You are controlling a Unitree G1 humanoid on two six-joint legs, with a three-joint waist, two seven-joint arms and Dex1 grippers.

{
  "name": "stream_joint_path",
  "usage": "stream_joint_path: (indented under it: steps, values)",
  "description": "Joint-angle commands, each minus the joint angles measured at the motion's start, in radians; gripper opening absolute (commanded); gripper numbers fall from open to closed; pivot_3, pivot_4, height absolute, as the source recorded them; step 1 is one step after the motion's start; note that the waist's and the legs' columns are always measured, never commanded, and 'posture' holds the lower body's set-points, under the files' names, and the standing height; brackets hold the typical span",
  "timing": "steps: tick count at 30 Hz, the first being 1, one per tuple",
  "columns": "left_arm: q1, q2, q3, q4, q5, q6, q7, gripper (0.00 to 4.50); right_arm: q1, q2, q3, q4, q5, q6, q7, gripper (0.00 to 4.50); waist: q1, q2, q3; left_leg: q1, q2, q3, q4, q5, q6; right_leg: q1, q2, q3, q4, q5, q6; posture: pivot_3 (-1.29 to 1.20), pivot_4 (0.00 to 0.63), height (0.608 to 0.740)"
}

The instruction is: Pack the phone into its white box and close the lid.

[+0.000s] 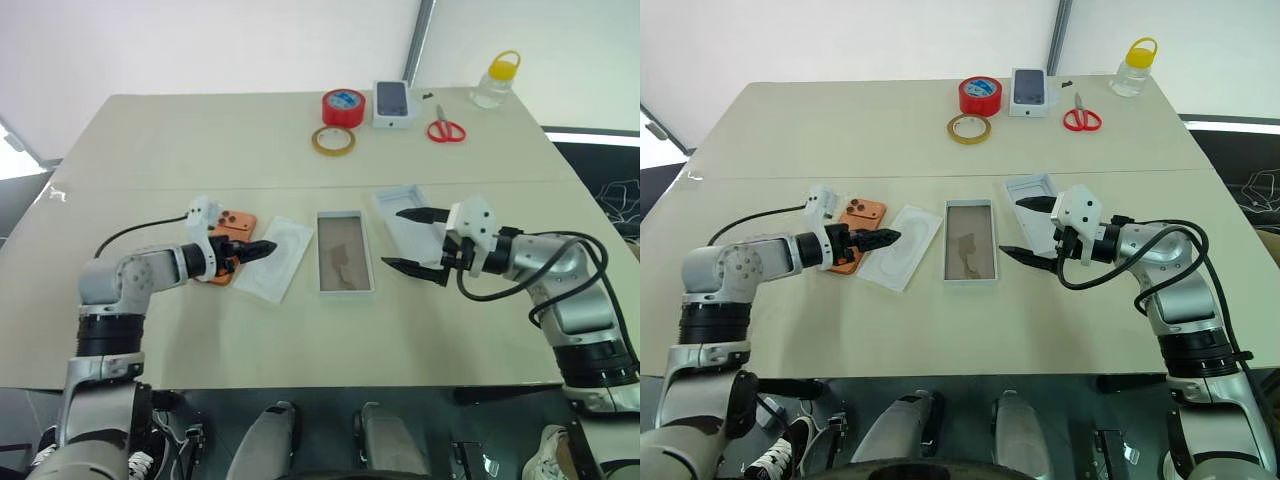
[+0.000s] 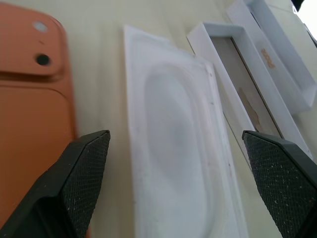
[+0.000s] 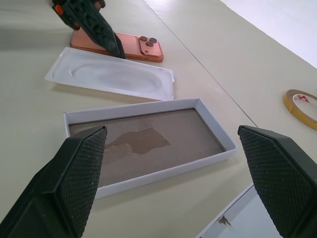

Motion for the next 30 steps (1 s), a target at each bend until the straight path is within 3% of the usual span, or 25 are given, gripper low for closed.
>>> stream_joint_path:
  steps: [1, 7, 10, 14, 23, 26, 28, 30]
  values:
    - [-0.006, 0.003, -0.014, 0.044, 0.005, 0.057, 0.002, 4.5, -0.013, 0.007, -0.019, -0.034, 0.003, -0.018, -0.016, 4.43, -0.002, 0.001, 0.0, 0.0, 0.0, 0.0, 0.0, 0.0, 0.0, 0.0, 0.0, 0.0, 0.0, 0.0, 0.0, 0.0, 0.15, 0.74]
    - [-0.007, 0.0, -0.022, 0.047, 0.007, 0.09, 0.004, 4.5, -0.004, 0.005, -0.021, -0.041, 0.001, -0.02, -0.026, 4.43, -0.001, 0.001, 0.0, 0.0, 0.0, 0.0, 0.0, 0.0, 0.0, 0.0, 0.0, 0.0, 0.0, 0.0, 0.0, 0.0, 0.15, 0.74]
    - [-0.004, 0.0, -0.021, 0.04, 0.006, 0.099, 0.007, 3.75, -0.003, 0.005, -0.022, -0.042, 0.001, -0.019, -0.032, 4.5, -0.002, 0.001, 0.0, 0.0, 0.0, 0.0, 0.0, 0.0, 0.0, 0.0, 0.0, 0.0, 0.0, 0.0, 0.0, 0.0, 0.15, 0.74]
    - [0.005, -0.006, -0.009, 0.029, 0.0, 0.122, 0.021, 1.78, -0.007, 0.004, -0.022, -0.046, 0.002, -0.016, -0.038, 4.5, 0.002, 0.0, 0.0, 0.0, 0.0, 0.0, 0.0, 0.0, 0.0, 0.0, 0.0, 0.0, 0.0, 0.0, 0.0, 0.0, 0.15, 0.74]
    - [0.024, -0.001, -0.009, 0.008, 0.003, 0.147, 0.037, 1.78, -0.016, 0.009, -0.014, -0.049, 0.001, -0.015, -0.044, 4.5, 0.0, 0.0, 0.0, 0.0, 0.0, 0.0, 0.0, 0.0, 0.0, 0.0, 0.0, 0.0, 0.0, 0.0, 0.0, 0.0, 0.15, 0.74]
    - [0.028, -0.005, -0.015, 0.0, 0.002, 0.163, 0.042, 0.9, -0.019, 0.012, -0.009, -0.053, 0.0, -0.014, -0.045, 4.5, 0.0, 0.0, 0.0, 0.0, 0.0, 0.0, 0.0, 0.0, 0.0, 0.0, 0.0, 0.0, 0.0, 0.0, 0.0, 0.0, 0.15, 0.74]
    - [0.025, -0.012, -0.008, 0.003, 0.0, 0.178, 0.054, 0.07, -0.017, 0.014, -0.002, -0.061, -0.001, -0.011, -0.042, 4.5, 0.002, 0.0, 0.0, 0.0, 0.0, 0.0, 0.0, 0.0, 0.0, 0.0, 0.0, 0.0, 0.0, 0.0, 0.0, 0.0, 0.15, 0.74]
    - [0.021, -0.018, 0.004, 0.009, 0.0, 0.188, 0.064, 0.07, -0.015, 0.013, 0.003, -0.068, 0.0, -0.007, -0.04, 4.5, 0.002, 0.0, 0.0, 0.0, 0.0, 0.0, 0.0, 0.0, 0.0, 0.001, 0.0, 0.0, 0.0, 0.0, 0.0, 0.0, 0.15, 0.74]
